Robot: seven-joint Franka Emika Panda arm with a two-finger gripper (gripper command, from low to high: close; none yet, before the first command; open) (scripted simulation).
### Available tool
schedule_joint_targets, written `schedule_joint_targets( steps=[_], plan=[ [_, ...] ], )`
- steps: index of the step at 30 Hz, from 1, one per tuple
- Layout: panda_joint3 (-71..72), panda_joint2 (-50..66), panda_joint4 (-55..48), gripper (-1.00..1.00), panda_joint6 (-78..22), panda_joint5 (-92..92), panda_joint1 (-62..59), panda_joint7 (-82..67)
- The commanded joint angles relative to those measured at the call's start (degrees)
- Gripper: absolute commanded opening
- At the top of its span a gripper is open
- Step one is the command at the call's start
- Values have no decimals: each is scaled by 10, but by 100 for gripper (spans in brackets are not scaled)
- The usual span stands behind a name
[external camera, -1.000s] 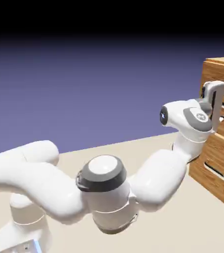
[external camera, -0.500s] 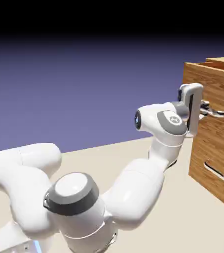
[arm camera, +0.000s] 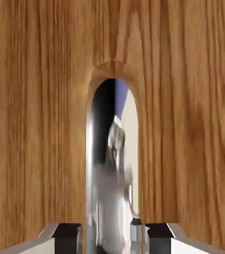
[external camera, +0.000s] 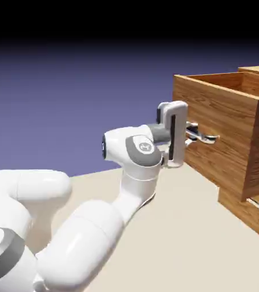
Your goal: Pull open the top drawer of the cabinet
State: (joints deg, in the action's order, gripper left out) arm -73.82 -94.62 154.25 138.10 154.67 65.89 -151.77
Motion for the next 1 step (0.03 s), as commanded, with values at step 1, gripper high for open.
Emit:
schedule_joint_targets(
  steps=[1],
  plan=[
    [3,-3,16,100,4,-7,-21,-2]
  ],
)
